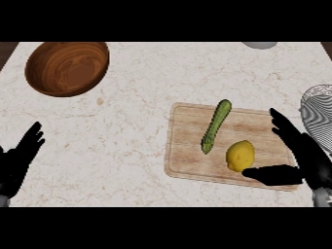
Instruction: Pick the lemon from the cutting board and place it in the tiered basket
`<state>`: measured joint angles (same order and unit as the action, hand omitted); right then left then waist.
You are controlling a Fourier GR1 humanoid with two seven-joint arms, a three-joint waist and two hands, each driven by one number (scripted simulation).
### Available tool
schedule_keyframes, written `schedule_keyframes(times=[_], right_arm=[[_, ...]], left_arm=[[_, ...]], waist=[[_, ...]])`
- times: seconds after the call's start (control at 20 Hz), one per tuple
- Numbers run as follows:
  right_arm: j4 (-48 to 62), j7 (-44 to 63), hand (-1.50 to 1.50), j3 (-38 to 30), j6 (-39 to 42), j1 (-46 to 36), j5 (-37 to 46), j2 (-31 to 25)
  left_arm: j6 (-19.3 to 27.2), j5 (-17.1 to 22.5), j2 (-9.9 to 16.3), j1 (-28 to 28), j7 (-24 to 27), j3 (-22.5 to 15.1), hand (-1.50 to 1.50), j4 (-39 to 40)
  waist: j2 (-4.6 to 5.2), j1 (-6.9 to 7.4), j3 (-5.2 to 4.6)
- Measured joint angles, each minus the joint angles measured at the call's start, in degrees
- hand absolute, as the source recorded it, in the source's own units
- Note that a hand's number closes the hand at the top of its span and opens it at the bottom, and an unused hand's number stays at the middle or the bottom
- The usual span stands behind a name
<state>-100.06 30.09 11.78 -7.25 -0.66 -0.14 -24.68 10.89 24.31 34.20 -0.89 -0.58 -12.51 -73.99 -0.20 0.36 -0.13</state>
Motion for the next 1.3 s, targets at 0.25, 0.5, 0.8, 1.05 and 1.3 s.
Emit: schedule_keyframes(times=[0.25,0.5,0.8,1.05,1.3], right_arm=[[-1.72,12.01,-1.50,-0.96,4.81,-5.40,-3.42,-0.82],[-3.05,19.38,-1.50,-1.45,9.26,-6.02,-5.40,-1.85],[-4.57,22.76,-1.50,-2.68,12.43,-2.61,-4.36,-2.45],[-5.13,22.59,-1.50,-5.63,14.87,-0.02,-4.70,-1.02],[-4.08,19.89,-1.50,-6.34,17.23,2.41,-3.55,1.79]], left_arm=[[-1.63,-0.35,0.34,-1.93,-0.14,1.84,0.00,-1.02],[-2.46,-1.07,-0.05,-1.95,-2.00,3.46,0.00,-2.24],[-2.47,-3.94,-2.58,-2.88,-1.93,4.46,0.00,-2.78],[-4.44,-6.07,-3.94,-3.04,-2.93,6.62,0.00,-2.92],[-5.83,-8.36,-5.92,-1.83,-3.60,8.61,0.00,-2.18]], waist=[[0.11,0.01,0.08],[0.13,-0.18,0.11],[0.13,-0.32,0.12],[0.14,-0.39,0.13],[0.13,-0.40,0.16]])
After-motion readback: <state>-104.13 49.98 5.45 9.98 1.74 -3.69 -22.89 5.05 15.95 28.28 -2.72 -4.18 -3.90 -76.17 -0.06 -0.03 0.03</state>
